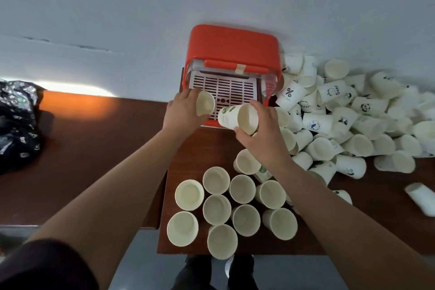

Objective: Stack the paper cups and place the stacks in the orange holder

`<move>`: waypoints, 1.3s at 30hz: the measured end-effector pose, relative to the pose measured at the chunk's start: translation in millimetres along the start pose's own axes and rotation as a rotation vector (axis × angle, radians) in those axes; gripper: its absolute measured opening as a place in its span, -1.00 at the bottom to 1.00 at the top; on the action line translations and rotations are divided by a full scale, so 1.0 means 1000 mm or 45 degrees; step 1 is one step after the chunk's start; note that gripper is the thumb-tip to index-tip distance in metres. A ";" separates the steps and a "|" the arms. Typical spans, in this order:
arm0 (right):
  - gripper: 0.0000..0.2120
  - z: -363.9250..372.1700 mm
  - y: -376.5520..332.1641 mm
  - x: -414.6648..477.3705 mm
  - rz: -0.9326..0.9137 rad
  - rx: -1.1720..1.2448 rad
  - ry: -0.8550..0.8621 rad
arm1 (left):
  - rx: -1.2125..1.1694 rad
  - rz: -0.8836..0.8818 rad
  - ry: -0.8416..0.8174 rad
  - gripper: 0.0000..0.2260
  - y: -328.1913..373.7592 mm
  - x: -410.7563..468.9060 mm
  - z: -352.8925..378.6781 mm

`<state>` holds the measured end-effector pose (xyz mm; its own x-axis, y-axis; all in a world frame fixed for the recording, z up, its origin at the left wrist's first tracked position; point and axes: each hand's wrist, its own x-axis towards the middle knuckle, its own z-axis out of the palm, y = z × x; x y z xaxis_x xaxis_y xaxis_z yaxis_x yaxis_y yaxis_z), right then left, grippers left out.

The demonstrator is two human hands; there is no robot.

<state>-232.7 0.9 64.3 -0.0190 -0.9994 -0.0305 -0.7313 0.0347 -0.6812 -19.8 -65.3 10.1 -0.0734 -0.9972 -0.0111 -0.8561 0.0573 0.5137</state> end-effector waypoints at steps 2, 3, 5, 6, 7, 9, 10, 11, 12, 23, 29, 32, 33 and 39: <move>-0.33 0.001 -0.004 0.005 0.028 0.022 0.032 | 0.178 0.031 -0.072 -0.39 -0.002 0.008 0.006; -0.34 0.003 -0.005 0.007 0.029 0.027 0.047 | 0.235 0.047 -0.101 -0.39 -0.003 0.013 0.010; -0.35 0.008 -0.007 0.013 0.034 0.040 0.076 | 0.246 0.037 -0.158 -0.37 -0.004 0.020 0.015; -0.36 0.010 -0.008 0.017 0.044 0.045 0.089 | 0.213 0.008 -0.181 -0.35 -0.004 0.022 0.015; -0.37 0.012 -0.007 0.021 0.055 0.048 0.099 | 0.167 -0.015 -0.195 -0.33 -0.005 0.024 0.018; -0.38 0.016 -0.008 0.031 0.073 0.051 0.110 | 0.053 -0.022 -0.203 -0.28 -0.010 0.022 0.019; -0.38 0.018 -0.010 0.037 0.079 0.056 0.106 | -0.008 -0.028 -0.206 -0.24 -0.014 0.019 0.019; -0.38 0.020 -0.012 0.041 0.082 0.066 0.094 | -0.072 -0.033 -0.197 -0.20 -0.018 0.017 0.018; -0.38 0.023 -0.015 0.046 0.080 0.074 0.074 | -0.134 -0.055 -0.175 -0.18 -0.021 0.013 0.014; -0.37 0.058 -0.046 0.082 -0.258 -0.227 -0.028 | -0.305 -0.201 -0.353 -0.74 -0.066 -0.081 -0.011; -0.36 0.068 -0.045 0.085 -0.365 -0.300 -0.074 | -0.409 -0.236 -0.319 -0.82 -0.074 -0.109 -0.004; -0.38 0.078 -0.042 0.091 -0.274 -0.305 -0.169 | -0.459 -0.199 -0.360 -0.83 -0.070 -0.118 -0.002; -0.38 0.082 -0.042 0.092 -0.248 -0.292 -0.181 | -0.471 -0.185 -0.375 -0.82 -0.070 -0.121 -0.002; -0.25 0.103 -0.033 0.095 -0.251 -0.455 -0.310 | -0.487 -0.155 -0.519 -0.72 -0.067 -0.138 -0.001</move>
<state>-140.2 -94.5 8.3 0.2729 -0.9538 -0.1253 -0.8945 -0.2037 -0.3980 48.0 68.6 -22.1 -0.2424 -0.8924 -0.3806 -0.6303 -0.1533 0.7611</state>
